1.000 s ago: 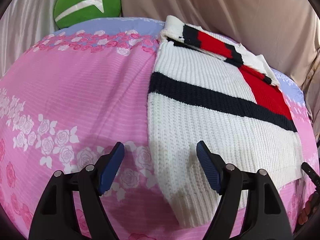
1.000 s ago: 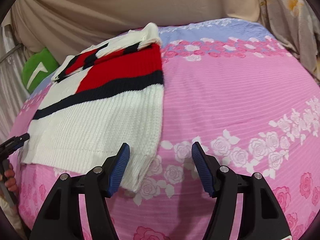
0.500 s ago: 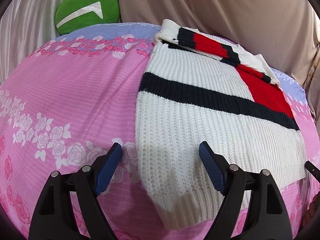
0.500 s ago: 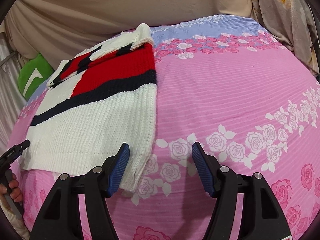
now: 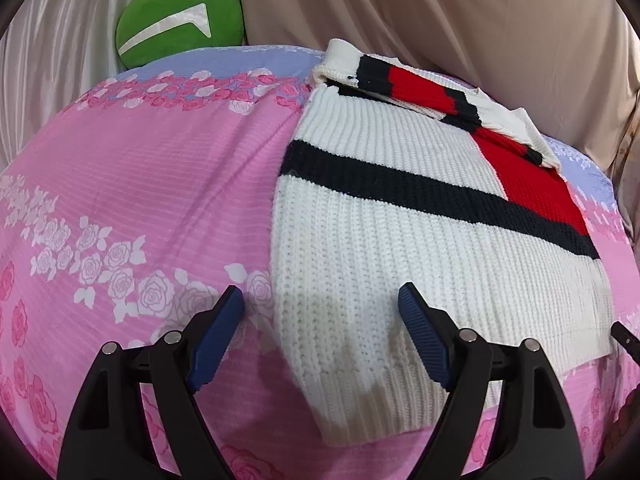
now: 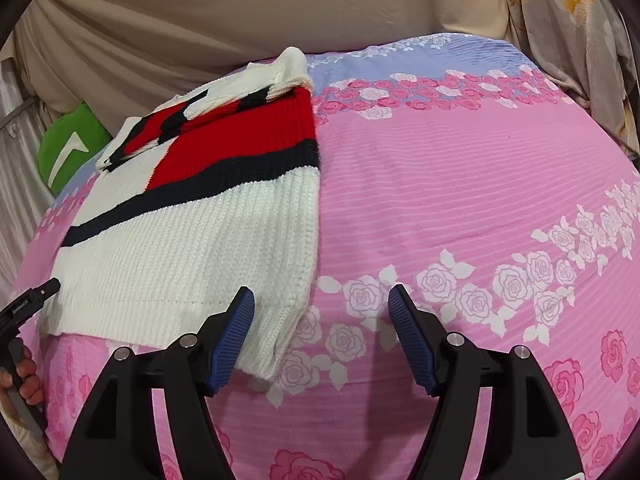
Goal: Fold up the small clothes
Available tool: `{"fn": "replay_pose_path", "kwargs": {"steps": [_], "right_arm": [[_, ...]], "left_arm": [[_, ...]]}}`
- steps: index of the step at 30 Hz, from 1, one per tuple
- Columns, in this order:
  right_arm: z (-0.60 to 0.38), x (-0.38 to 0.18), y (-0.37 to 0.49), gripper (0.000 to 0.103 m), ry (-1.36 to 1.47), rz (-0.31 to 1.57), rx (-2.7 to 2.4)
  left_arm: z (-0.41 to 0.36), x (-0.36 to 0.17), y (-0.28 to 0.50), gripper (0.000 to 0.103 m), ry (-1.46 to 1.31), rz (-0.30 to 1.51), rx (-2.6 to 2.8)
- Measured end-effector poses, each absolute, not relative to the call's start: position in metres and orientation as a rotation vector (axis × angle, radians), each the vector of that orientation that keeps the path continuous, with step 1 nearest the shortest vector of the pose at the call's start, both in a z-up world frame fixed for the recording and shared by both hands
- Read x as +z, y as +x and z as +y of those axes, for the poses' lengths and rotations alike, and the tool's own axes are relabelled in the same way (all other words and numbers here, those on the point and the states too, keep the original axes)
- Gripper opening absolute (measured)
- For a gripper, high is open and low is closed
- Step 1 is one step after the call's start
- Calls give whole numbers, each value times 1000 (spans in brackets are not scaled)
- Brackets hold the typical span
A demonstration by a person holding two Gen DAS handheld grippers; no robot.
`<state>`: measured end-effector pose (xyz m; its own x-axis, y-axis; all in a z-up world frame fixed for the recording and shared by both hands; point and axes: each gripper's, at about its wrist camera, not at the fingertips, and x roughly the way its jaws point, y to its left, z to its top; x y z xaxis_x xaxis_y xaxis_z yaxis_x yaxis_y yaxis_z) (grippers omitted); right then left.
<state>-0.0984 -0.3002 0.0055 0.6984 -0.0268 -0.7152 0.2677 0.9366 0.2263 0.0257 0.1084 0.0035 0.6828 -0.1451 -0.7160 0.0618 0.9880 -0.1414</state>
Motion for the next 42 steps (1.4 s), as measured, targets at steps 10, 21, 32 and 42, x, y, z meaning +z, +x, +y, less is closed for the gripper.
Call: {"fn": "replay_pose_path", "kwargs": {"steps": [10, 21, 32, 42], "right_arm": [[-281, 5, -89, 71, 333, 819, -32], [-280, 5, -84, 72, 370, 819, 17], [-277, 8, -66, 8, 367, 805, -10], [-278, 66, -132, 7, 334, 613, 29]], "left_arm": [[104, 5, 18, 76, -140, 839, -178], [144, 17, 34, 67, -217, 863, -142], [99, 11, 44, 17, -144, 913, -243], [116, 68, -22, 12, -153, 763, -327]]}}
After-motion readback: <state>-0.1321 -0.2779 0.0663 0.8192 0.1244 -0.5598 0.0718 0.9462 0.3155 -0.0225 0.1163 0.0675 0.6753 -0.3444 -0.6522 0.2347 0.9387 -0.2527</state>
